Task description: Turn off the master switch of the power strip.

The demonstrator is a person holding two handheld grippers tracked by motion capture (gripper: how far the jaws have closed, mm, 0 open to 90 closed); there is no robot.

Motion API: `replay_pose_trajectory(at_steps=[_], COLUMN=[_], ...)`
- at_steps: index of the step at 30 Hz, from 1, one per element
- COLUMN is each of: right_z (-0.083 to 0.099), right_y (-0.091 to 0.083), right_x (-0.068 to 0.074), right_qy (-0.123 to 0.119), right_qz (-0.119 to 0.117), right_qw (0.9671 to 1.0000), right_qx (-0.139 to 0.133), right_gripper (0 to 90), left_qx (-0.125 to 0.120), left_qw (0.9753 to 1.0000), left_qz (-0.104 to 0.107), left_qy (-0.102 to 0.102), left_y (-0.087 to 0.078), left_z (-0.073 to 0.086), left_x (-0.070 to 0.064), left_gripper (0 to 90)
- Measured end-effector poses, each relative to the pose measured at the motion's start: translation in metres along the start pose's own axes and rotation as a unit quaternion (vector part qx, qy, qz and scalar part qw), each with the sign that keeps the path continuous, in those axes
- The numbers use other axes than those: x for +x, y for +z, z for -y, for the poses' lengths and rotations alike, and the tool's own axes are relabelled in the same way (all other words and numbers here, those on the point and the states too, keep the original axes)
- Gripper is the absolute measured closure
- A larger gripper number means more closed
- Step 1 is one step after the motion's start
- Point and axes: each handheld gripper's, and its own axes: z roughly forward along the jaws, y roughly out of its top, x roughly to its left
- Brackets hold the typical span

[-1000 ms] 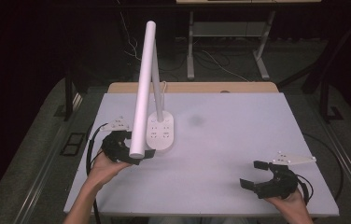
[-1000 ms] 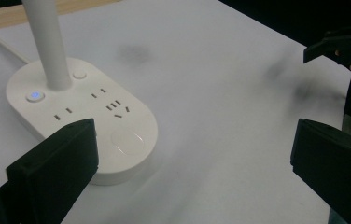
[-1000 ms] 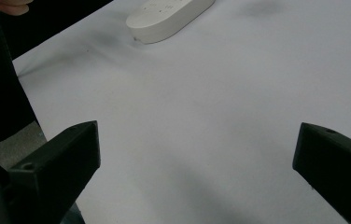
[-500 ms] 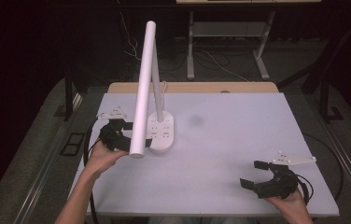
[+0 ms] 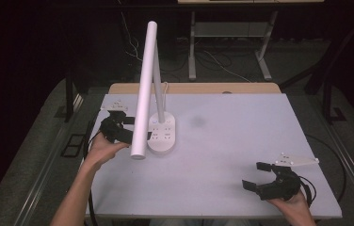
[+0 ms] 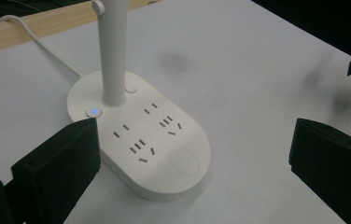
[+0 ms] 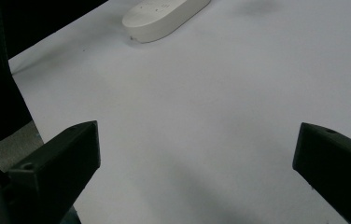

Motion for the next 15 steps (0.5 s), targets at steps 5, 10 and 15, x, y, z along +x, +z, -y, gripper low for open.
replay_pose_trajectory(at_steps=[5,10,15], right_z=[0.0,0.0,0.0], right_y=[0.0,0.0,0.0], right_x=[0.0,0.0,-0.001], right_qy=[-0.001,-0.001,-0.002], right_qz=[0.0,0.0,0.001], right_qw=[1.0,1.0,1.0], right_qx=[0.0,0.0,-0.002], right_gripper=[0.3,0.2,0.2], left_qx=[0.007,0.014,0.019], left_qw=[1.0,0.9999,0.9998], left_qz=[-0.005,-0.006,-0.011], left_qy=[-0.001,-0.002,0.001], left_y=[0.003,0.006,0.01], left_z=[-0.004,-0.007,-0.012], left_x=[0.006,0.011,0.017], left_gripper=[1.5,1.7,2.0])
